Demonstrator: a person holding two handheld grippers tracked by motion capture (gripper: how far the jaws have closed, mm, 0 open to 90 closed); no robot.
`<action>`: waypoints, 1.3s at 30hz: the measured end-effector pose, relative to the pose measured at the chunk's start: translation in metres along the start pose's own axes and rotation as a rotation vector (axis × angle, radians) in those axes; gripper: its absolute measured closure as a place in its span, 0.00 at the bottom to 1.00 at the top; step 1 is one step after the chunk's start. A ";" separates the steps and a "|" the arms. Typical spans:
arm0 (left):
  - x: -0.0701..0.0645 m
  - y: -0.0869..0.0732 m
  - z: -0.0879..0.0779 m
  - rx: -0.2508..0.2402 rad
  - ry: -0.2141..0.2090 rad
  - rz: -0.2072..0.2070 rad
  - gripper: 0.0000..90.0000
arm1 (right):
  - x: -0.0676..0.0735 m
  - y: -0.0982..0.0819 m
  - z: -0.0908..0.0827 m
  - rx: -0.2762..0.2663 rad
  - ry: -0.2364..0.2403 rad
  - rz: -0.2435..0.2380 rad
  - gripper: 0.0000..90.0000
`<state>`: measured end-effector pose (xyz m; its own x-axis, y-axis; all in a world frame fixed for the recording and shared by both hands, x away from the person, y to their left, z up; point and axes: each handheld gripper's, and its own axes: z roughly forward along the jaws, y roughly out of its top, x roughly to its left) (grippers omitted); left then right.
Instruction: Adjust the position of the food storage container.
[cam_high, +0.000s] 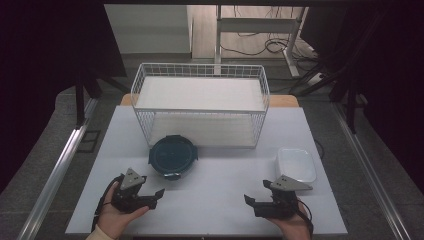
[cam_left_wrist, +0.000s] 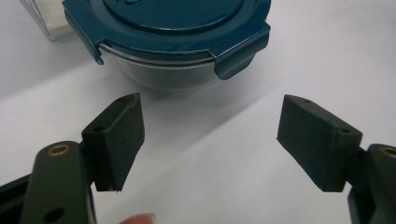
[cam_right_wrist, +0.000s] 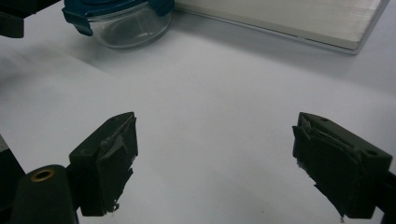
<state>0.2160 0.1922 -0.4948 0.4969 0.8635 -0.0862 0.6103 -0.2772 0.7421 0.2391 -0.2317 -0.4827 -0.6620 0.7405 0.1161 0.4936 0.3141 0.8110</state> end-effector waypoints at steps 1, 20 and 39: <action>0.000 0.000 0.001 0.003 0.001 0.000 0.26 | 0.000 0.000 0.000 -0.002 -0.001 -0.001 0.16; 0.003 0.000 -0.003 0.018 0.003 -0.008 0.27 | -0.003 -0.001 0.001 0.028 -0.010 0.020 0.19; 0.014 0.056 -0.022 0.008 -0.019 0.029 0.41 | -0.004 -0.001 -0.001 0.020 -0.001 0.036 0.20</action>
<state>0.2432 0.1977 -0.4395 0.5260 0.8470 -0.0771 0.6001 -0.3054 0.7393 0.2403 -0.2353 -0.4836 -0.6430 0.7520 0.1449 0.5284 0.2987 0.7947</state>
